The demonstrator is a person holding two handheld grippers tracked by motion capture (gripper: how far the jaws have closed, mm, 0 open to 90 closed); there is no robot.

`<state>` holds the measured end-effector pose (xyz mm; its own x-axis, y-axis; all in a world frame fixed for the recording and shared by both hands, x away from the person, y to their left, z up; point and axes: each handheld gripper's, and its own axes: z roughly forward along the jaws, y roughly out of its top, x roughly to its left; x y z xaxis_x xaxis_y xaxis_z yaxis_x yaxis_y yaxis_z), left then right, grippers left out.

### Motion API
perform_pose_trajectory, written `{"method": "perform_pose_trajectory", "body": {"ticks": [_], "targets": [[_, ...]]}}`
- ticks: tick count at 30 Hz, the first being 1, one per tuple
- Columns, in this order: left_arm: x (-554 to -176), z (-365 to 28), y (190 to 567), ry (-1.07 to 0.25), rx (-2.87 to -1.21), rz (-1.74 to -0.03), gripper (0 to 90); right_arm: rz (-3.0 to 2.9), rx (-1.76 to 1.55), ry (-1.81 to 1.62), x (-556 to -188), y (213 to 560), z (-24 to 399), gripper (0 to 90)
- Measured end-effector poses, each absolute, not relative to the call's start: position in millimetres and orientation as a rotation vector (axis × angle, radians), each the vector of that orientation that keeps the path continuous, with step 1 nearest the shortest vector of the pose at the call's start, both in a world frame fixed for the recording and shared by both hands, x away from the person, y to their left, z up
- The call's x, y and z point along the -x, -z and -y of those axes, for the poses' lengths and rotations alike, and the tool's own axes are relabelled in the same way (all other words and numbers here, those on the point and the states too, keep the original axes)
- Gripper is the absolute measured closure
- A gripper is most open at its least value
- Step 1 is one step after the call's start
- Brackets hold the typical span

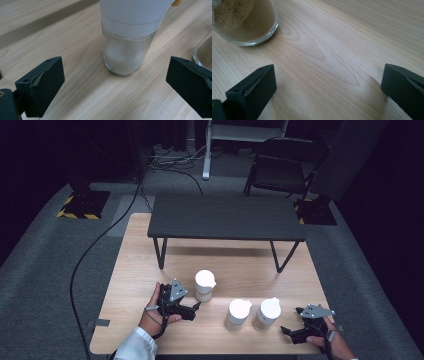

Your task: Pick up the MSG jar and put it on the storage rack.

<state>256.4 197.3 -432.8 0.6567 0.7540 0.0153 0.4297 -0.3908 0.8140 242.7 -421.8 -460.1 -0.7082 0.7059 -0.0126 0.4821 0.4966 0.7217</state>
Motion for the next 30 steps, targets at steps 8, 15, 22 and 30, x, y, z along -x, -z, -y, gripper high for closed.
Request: {"method": "perform_pose_trajectory", "body": {"ticks": [8, 15, 22, 30], "targets": [[-268.2, -190.3, 434.4, -0.467, -2.043, -0.919, 1.9, -2.437, -1.001, -1.033, -242.8, 460.1, 421.7, 0.0], [-273.0, -186.8, 436.2, -0.450, -2.034, -0.927, 2.1, -2.438, -1.001, -1.032, -242.9, 460.0, 421.7, 0.0], [-278.8, -184.8, 433.7, -0.426, -2.042, -0.916, 2.4, -2.438, -1.001, -1.032, -242.9, 460.0, 421.7, 0.0], [-286.1, -177.4, 434.9, -0.434, -2.027, -0.932, 2.5, -2.438, -1.001, -1.032, -242.8, 460.0, 421.6, 0.0]]}}
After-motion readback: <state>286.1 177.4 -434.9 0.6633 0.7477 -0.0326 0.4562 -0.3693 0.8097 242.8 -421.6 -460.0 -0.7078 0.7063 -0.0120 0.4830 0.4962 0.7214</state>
